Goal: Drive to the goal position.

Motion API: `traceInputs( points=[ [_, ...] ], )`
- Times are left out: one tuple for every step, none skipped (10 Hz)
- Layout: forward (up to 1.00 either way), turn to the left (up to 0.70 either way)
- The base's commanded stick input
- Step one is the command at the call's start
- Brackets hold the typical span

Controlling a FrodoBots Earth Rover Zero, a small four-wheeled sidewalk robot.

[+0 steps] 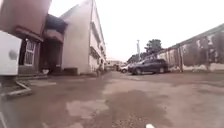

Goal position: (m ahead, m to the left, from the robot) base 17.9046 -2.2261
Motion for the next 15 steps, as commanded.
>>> traceInputs(
  points=[
    [0.7, 0.0],
    [0.7, 0.0],
    [0.7, 0.0],
    [0.7, 0.0],
    [0.7, 0.0],
    [0.7, 0.0],
    [0.7, 0.0],
    [0.7, 0.0],
    [0.7, -0.03],
    [0.7, -0.05],
    [0.7, -0.07],
    [0.7, -0.1],
    [0.7, -0.15],
    [0.7, -0.25],
    [0.7, -0.17]
  ],
)
